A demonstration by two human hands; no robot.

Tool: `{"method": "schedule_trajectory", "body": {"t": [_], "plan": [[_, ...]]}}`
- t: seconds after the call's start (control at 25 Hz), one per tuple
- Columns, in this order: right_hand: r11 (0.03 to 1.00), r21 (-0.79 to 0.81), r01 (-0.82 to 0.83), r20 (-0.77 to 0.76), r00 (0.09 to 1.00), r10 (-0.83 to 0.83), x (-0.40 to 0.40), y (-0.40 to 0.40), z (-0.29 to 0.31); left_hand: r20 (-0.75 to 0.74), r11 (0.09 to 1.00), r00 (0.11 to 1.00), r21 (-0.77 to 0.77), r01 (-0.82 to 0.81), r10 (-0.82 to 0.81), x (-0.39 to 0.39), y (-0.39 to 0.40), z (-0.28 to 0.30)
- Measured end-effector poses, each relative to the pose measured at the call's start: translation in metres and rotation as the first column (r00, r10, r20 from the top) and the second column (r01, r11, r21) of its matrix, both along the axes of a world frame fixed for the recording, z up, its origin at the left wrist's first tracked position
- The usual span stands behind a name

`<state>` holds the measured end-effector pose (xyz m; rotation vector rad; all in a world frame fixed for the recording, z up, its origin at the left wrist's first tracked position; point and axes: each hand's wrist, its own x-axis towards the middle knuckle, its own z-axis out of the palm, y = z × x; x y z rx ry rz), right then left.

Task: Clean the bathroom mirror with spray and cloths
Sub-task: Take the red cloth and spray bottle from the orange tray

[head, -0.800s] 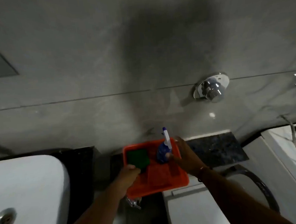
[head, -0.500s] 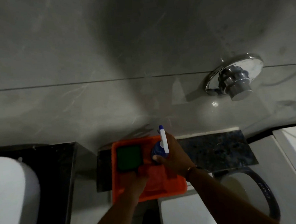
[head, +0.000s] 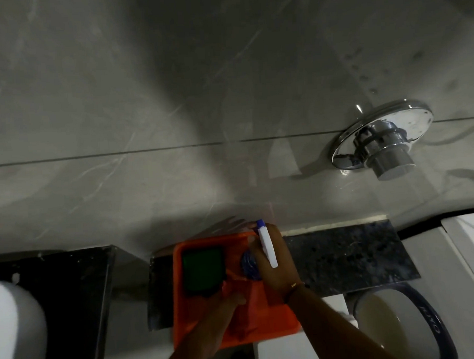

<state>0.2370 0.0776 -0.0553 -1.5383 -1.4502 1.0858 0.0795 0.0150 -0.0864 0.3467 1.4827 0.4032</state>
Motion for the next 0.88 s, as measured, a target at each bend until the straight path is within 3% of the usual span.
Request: {"method": "schedule_trajectory", "body": {"t": [0.16, 0.28, 0.36, 0.52, 0.64, 0.76, 0.88], "plan": [[0.984, -0.088, 0.152, -0.254, 0.952, -0.169, -0.007, -0.013, 0.037, 0.133, 0.969, 0.961, 0.013, -0.245, 0.241, -0.021, 0.002, 0.045], [0.996, -0.013, 0.092, -0.362, 0.928, -0.09, -0.01, -0.028, 0.095, 0.321, 0.909, 0.869, 0.049, -0.413, 0.378, -0.05, 0.005, 0.103], [0.992, 0.092, 0.084, -0.355, 0.934, -0.046, -0.015, -0.035, 0.153, 0.424, 0.847, 0.797, 0.118, -0.519, 0.43, -0.074, 0.011, 0.157], [0.964, 0.264, 0.041, -0.291, 0.956, 0.039, -0.047, -0.059, 0.284, 0.595, 0.712, 0.725, 0.337, -0.616, 0.345, -0.113, 0.017, 0.29], [0.899, 0.426, 0.1, -0.279, 0.96, 0.025, -0.088, -0.085, 0.372, 0.605, 0.585, 0.728, 0.477, -0.656, 0.323, -0.135, 0.012, 0.392], [0.935, 0.337, 0.115, -0.313, 0.95, -0.004, -0.128, -0.115, 0.433, 0.628, 0.513, 0.718, 0.528, -0.677, 0.301, -0.155, 0.0, 0.465], [0.977, 0.214, 0.004, -0.204, 0.978, 0.041, -0.154, -0.147, 0.456, 0.629, 0.462, 0.727, 0.577, -0.673, 0.274, -0.169, -0.023, 0.502]]}}
